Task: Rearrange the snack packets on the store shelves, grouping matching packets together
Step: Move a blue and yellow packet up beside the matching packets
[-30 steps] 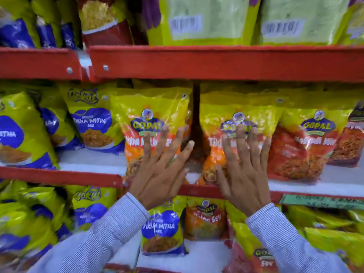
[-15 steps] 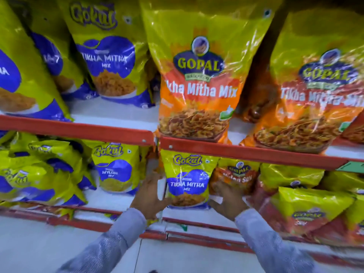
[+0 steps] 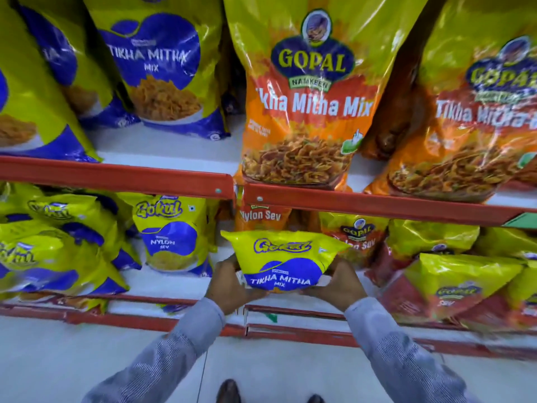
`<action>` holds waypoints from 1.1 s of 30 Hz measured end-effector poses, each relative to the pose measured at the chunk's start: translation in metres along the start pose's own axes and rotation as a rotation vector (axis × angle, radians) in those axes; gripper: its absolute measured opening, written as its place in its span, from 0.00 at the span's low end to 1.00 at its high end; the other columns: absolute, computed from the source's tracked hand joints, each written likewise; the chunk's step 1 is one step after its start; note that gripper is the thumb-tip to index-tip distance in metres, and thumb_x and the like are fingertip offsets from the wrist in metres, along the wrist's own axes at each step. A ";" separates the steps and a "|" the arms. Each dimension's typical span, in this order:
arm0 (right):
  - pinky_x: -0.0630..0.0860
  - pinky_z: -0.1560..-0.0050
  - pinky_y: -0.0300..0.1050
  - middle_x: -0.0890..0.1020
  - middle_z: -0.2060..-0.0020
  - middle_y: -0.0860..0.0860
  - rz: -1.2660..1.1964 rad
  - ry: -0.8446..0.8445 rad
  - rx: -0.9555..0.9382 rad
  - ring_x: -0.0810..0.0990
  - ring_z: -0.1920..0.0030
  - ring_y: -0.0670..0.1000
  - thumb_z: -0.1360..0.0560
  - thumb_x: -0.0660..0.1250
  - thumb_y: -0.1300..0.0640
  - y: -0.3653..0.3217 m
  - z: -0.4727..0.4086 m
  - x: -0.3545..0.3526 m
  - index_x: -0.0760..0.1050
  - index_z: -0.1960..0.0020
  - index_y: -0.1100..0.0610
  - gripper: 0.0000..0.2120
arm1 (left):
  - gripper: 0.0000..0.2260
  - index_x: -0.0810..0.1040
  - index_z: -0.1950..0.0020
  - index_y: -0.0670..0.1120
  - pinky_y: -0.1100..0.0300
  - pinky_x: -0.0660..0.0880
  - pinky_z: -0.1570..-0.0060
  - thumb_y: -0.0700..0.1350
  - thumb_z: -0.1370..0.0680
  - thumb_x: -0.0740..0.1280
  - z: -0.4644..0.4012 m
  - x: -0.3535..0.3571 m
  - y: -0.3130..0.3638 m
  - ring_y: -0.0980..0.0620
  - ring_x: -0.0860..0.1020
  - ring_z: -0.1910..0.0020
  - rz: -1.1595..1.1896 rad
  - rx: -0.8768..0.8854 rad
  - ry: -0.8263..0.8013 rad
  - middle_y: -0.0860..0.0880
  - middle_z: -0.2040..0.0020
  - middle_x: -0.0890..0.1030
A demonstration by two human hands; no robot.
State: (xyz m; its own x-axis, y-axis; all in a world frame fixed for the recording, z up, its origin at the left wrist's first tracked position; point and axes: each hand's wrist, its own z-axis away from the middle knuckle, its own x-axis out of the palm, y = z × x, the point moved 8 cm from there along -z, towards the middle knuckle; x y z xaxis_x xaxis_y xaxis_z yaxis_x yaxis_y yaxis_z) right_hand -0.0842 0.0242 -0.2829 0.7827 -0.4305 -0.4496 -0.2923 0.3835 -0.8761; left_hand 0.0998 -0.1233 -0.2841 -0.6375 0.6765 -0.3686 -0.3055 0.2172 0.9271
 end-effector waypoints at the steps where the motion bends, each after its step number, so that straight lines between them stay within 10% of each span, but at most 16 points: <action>1: 0.78 0.53 0.32 0.86 0.56 0.34 0.005 0.017 -0.035 0.82 0.55 0.32 0.46 0.85 0.63 -0.012 0.009 -0.007 0.79 0.50 0.47 0.29 | 0.27 0.80 0.49 0.58 0.68 0.80 0.51 0.52 0.46 0.82 0.007 -0.009 0.013 0.66 0.82 0.50 0.016 0.038 0.018 0.69 0.51 0.84; 6: 0.81 0.54 0.36 0.87 0.54 0.37 -0.065 0.074 -0.234 0.85 0.54 0.41 0.49 0.84 0.45 -0.109 0.044 -0.053 0.81 0.51 0.43 0.28 | 0.27 0.83 0.50 0.52 0.61 0.81 0.50 0.51 0.46 0.84 0.031 -0.058 0.103 0.56 0.85 0.50 0.072 0.234 0.113 0.56 0.50 0.87; 9: 0.84 0.52 0.49 0.88 0.52 0.44 -0.059 0.091 -0.346 0.86 0.52 0.49 0.45 0.85 0.53 -0.159 0.049 -0.077 0.81 0.48 0.43 0.27 | 0.25 0.83 0.51 0.52 0.62 0.80 0.51 0.48 0.46 0.83 0.034 -0.079 0.151 0.56 0.84 0.52 0.139 0.327 0.146 0.56 0.52 0.88; 20: 0.81 0.52 0.38 0.88 0.50 0.43 -0.098 0.061 -0.509 0.85 0.52 0.42 0.40 0.83 0.62 -0.245 0.051 -0.041 0.81 0.42 0.53 0.27 | 0.28 0.82 0.44 0.56 0.59 0.79 0.50 0.64 0.41 0.79 0.052 -0.159 0.176 0.57 0.82 0.51 0.253 0.428 0.305 0.54 0.49 0.88; 26: 0.84 0.50 0.49 0.88 0.50 0.44 -0.143 0.106 -0.559 0.86 0.51 0.46 0.39 0.79 0.50 -0.317 0.018 0.010 0.79 0.39 0.47 0.28 | 0.14 0.80 0.50 0.43 0.72 0.78 0.59 0.28 0.31 0.73 0.028 -0.233 0.179 0.65 0.81 0.61 0.160 0.476 0.371 0.59 0.58 0.87; 33: 0.81 0.45 0.54 0.87 0.49 0.45 -0.053 0.189 -0.482 0.85 0.49 0.46 0.39 0.73 0.42 -0.349 -0.047 0.032 0.75 0.40 0.45 0.28 | 0.25 0.78 0.42 0.45 0.67 0.80 0.50 0.55 0.34 0.76 -0.035 -0.279 0.193 0.58 0.82 0.49 0.193 0.512 0.321 0.56 0.48 0.87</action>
State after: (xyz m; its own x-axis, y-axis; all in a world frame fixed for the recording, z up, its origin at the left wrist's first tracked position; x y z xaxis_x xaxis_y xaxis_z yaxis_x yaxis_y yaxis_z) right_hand 0.0173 -0.1615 0.0002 0.7031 -0.5965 -0.3872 -0.5101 -0.0436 -0.8590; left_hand 0.1939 -0.2953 -0.0046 -0.8518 0.5099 -0.1203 0.1624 0.4751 0.8648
